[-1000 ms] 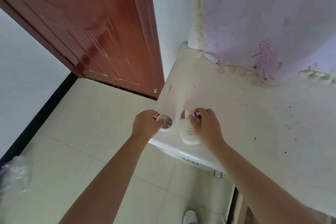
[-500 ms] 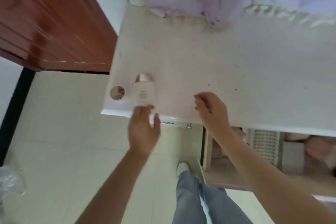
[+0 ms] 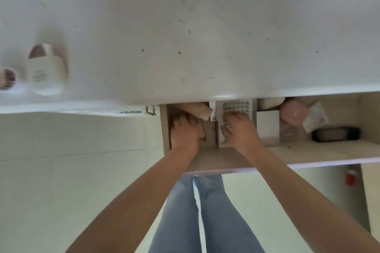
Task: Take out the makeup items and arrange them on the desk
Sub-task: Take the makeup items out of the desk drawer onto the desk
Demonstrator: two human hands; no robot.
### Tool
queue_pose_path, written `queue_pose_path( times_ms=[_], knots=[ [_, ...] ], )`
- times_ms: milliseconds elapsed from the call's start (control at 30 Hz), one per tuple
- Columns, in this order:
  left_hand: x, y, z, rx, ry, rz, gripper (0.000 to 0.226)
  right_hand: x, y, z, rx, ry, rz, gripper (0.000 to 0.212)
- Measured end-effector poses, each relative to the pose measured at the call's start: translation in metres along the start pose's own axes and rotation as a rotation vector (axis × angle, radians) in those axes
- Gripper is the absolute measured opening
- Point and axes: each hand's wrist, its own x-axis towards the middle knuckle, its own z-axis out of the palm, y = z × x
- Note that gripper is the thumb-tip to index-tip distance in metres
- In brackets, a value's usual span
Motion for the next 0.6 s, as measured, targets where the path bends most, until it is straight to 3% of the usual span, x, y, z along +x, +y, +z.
queue_pose_path(
  times_ms=[133, 400, 600],
  knots=[
    [0.004, -0.004, 0.009, 0.053, 0.016, -0.056, 0.04, 0.02, -0.014, 0.007, 0.056, 0.02, -0.119, 0.038],
    [0.0, -0.005, 0.007, 0.115, -0.013, -0.029, 0.033, 0.039, -0.012, 0.006, -0.101, -0.125, -0.248, 0.051],
    [-0.034, -0.011, 0.0, 0.092, 0.039, -0.016, 0.023, 0.05, -0.023, 0.002, -0.001, -0.313, -0.115, 0.03]
  ],
)
